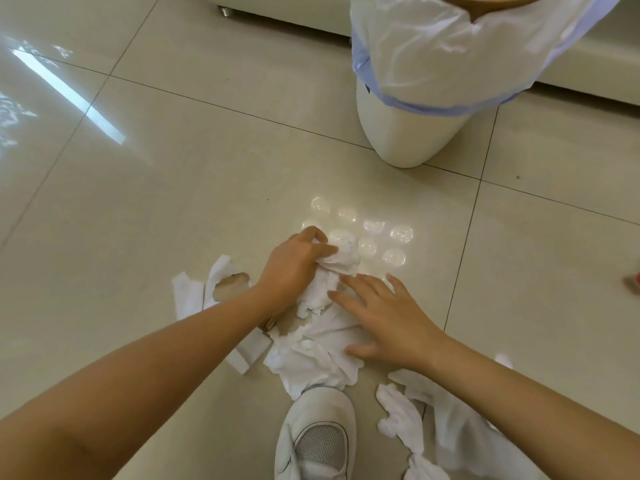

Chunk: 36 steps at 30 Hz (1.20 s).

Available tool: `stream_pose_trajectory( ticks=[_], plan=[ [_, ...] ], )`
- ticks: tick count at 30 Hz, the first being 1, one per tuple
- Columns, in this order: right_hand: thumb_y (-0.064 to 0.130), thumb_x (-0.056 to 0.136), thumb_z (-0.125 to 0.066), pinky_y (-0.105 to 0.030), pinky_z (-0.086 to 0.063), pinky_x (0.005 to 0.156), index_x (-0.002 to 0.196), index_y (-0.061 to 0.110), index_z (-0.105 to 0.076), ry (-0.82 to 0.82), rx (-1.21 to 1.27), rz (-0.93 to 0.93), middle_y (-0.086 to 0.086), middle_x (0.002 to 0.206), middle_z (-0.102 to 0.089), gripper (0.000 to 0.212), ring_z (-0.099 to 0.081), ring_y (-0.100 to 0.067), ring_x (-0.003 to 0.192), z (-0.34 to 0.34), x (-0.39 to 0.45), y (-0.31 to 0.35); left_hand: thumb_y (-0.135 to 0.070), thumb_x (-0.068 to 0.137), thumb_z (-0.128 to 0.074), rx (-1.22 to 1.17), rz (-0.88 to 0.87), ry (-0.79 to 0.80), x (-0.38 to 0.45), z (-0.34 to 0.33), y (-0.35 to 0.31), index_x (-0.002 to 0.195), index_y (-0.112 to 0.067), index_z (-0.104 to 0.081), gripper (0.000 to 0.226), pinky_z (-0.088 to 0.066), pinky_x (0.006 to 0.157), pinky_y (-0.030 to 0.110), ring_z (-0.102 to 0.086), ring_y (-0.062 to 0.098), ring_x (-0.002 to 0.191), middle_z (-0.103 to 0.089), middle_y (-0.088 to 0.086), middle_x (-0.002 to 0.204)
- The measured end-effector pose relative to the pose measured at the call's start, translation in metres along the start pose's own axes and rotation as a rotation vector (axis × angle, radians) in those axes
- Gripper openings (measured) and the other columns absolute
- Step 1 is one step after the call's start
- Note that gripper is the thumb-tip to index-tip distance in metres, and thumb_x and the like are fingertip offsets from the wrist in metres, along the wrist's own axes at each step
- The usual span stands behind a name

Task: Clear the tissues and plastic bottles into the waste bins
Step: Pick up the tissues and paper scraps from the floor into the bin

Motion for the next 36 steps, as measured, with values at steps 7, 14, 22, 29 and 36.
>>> stream_pose_trajectory(
  ticks=[7,14,22,29,36],
  plan=[
    [0.038,0.074,-0.071,-0.050,-0.034,0.095,0.145,0.037,-0.020,0.086,-0.124,0.052,-0.012,0.156,-0.014,0.088,-0.030,-0.036,0.132,-0.025,0.039,0.011,0.003,0.085,-0.053,-0.145,0.114,-0.126,0.015,0.014,0.012,0.111,-0.015,-0.072,0.037,-0.050,0.069,0.032,-0.060,0.021,0.089,-0.061,0.004,0.111],
    [0.011,0.044,-0.083,-0.029,-0.025,0.049,0.072,0.020,-0.065,-0.119,-0.278,0.082,-0.003,0.072,-0.056,0.034,-0.047,-0.020,0.050,-0.021,0.035,0.003,0.002,0.084,-0.058,-0.211,0.173,-0.173,0.015,0.014,0.025,0.108,-0.015,-0.073,0.033,-0.049,0.072,0.029,-0.060,0.020,0.089,-0.061,0.002,0.106],
    [0.006,0.048,-0.082,-0.034,-0.038,0.057,0.077,0.018,-0.067,-0.300,-0.261,-0.139,-0.003,0.071,-0.057,0.035,-0.054,-0.025,0.063,-0.014,0.010,-0.046,-0.061,0.079,-0.063,-0.028,0.131,0.258,-0.004,0.018,0.017,0.146,-0.037,-0.033,0.077,-0.042,0.102,0.041,-0.034,0.022,0.135,-0.017,-0.005,0.155],
    [0.040,0.060,-0.080,-0.047,-0.049,0.071,0.092,0.022,-0.068,-0.261,-0.173,-0.181,-0.011,0.111,-0.062,0.039,-0.062,-0.033,0.093,-0.025,0.004,-0.048,-0.031,0.071,-0.079,0.360,-0.016,0.454,-0.023,0.012,0.034,0.147,-0.047,-0.006,0.108,-0.051,0.084,0.035,-0.025,0.026,0.136,-0.005,-0.002,0.157],
    [0.020,0.060,-0.077,-0.035,-0.042,0.056,0.082,0.021,-0.066,-0.244,-0.219,-0.148,-0.005,0.092,-0.061,0.025,-0.056,-0.025,0.064,-0.029,0.012,-0.045,-0.017,0.091,-0.057,0.345,-0.289,0.297,-0.018,0.008,0.049,0.136,-0.042,-0.038,0.054,-0.044,0.069,0.030,-0.057,0.022,0.094,-0.051,0.004,0.122]
  ],
)
Point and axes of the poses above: each hand's wrist, its own x-axis towards the middle knuckle, its own z-axis out of the back of the hand, y = z × x, the point moved 2 cm from there along x, towards the middle knuckle
